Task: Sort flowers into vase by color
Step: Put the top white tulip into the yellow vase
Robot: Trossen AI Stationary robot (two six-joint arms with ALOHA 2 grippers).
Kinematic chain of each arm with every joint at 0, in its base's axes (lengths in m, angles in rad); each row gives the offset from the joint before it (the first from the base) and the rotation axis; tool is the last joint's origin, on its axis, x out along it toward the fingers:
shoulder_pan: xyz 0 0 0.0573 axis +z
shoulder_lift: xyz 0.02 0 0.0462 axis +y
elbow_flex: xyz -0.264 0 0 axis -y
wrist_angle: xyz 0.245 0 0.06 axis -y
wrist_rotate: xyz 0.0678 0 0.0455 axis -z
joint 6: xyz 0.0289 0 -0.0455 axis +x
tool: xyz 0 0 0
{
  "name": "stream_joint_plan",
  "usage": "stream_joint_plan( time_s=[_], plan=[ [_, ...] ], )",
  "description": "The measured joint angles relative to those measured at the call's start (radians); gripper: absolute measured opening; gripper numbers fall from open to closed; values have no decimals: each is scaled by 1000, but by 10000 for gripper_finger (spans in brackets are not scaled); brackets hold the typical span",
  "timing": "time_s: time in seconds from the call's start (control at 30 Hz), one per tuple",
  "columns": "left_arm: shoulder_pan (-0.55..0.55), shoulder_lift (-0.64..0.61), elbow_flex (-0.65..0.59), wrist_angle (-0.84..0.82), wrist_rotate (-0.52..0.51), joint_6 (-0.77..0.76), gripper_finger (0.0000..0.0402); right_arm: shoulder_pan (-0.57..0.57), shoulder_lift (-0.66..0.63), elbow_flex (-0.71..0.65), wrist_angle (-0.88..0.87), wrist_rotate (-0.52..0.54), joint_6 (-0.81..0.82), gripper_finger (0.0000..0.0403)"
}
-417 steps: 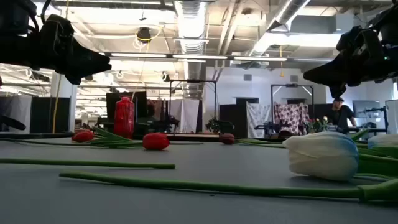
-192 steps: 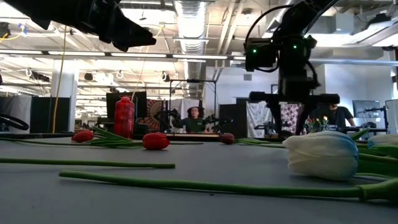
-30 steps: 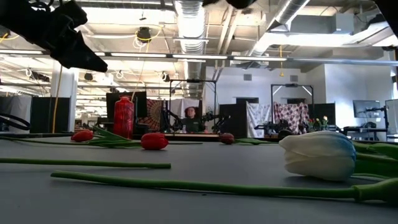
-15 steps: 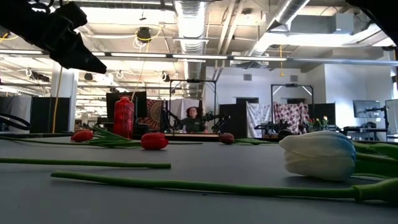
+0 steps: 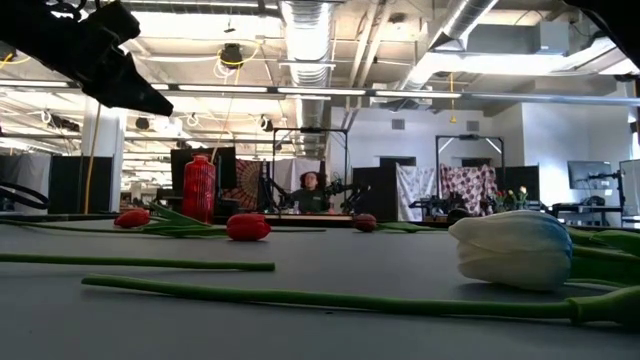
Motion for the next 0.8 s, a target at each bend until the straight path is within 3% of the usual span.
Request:
stream_joint_plan(
  time_s=[0.27,0.8],
  plan=[
    [0,0,0,0,-10,-6,155,4,28,0,70,56,7,18],
    [0,0,0,0,-13,-7,155,6,28,0,-9,62,11,19]
  ],
)
